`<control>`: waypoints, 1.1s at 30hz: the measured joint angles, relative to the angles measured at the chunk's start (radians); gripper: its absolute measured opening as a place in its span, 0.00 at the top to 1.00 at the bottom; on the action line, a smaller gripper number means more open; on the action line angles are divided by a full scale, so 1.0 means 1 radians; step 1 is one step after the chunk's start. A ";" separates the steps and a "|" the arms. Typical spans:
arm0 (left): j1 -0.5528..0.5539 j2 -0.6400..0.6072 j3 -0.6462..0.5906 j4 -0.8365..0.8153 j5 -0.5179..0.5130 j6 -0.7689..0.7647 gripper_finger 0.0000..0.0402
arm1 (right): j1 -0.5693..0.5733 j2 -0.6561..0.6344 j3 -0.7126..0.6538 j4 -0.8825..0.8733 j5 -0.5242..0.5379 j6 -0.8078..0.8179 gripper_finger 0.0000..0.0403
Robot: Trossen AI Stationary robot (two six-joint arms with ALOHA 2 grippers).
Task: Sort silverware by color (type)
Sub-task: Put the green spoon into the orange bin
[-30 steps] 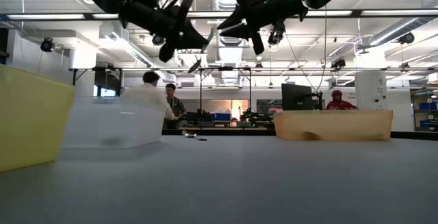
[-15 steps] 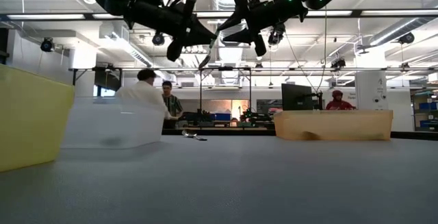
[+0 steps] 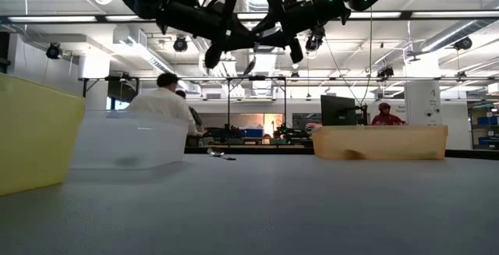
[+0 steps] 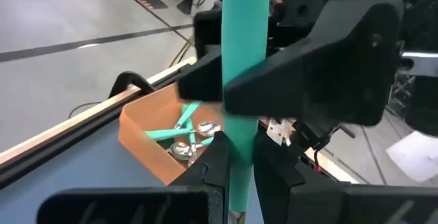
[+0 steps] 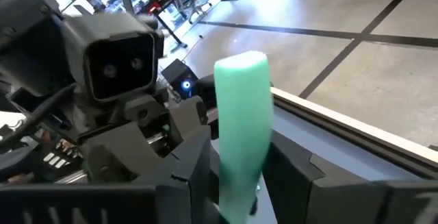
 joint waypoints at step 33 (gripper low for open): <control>-0.005 0.022 0.262 -0.560 -0.070 0.345 0.56 | -0.154 -0.028 -0.002 -0.307 -0.052 -0.195 0.94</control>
